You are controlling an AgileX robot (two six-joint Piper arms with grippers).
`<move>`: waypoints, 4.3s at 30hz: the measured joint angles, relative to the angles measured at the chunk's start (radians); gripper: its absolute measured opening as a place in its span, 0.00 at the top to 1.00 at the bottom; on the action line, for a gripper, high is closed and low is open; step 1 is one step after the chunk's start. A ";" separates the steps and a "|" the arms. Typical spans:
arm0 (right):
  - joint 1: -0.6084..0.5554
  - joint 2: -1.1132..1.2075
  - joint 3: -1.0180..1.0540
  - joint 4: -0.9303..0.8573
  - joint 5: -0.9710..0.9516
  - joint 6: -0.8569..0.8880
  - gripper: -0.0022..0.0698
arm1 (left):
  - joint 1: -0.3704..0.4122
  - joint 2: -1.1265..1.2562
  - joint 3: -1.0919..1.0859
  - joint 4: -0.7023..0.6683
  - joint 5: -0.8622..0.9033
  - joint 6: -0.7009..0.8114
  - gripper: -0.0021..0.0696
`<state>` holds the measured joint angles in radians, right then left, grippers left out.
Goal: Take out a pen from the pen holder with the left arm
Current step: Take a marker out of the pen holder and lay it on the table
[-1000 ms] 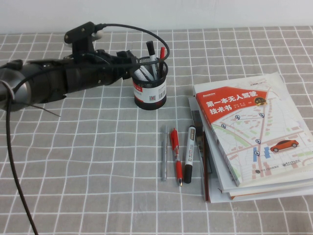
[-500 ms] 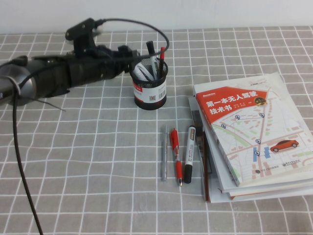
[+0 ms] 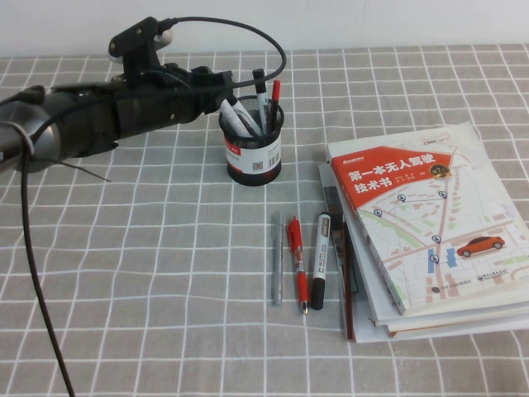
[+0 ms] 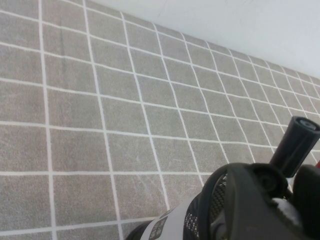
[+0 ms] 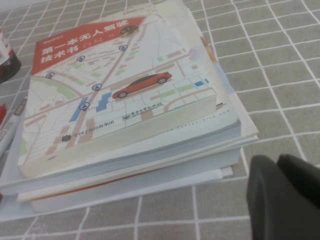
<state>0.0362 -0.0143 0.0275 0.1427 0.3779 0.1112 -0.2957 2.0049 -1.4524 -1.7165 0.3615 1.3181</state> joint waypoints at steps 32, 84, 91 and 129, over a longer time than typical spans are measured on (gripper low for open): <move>0.000 0.000 0.000 0.000 0.000 0.000 0.99 | 0.000 -0.099 0.000 0.023 0.036 0.013 0.82; 0.000 0.000 0.000 0.000 0.000 0.000 0.99 | 0.000 0.003 -0.009 0.131 -0.018 -0.093 0.63; 0.000 0.000 0.000 0.000 0.000 0.000 0.99 | 0.000 0.003 -0.009 0.053 -0.063 -0.036 0.69; 0.000 0.000 0.000 0.000 0.000 0.000 0.99 | -0.002 0.033 -0.036 -0.001 0.030 0.053 0.82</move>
<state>0.0362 -0.0143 0.0275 0.1427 0.3779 0.1112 -0.2980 2.0380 -1.4879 -1.7179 0.3910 1.3707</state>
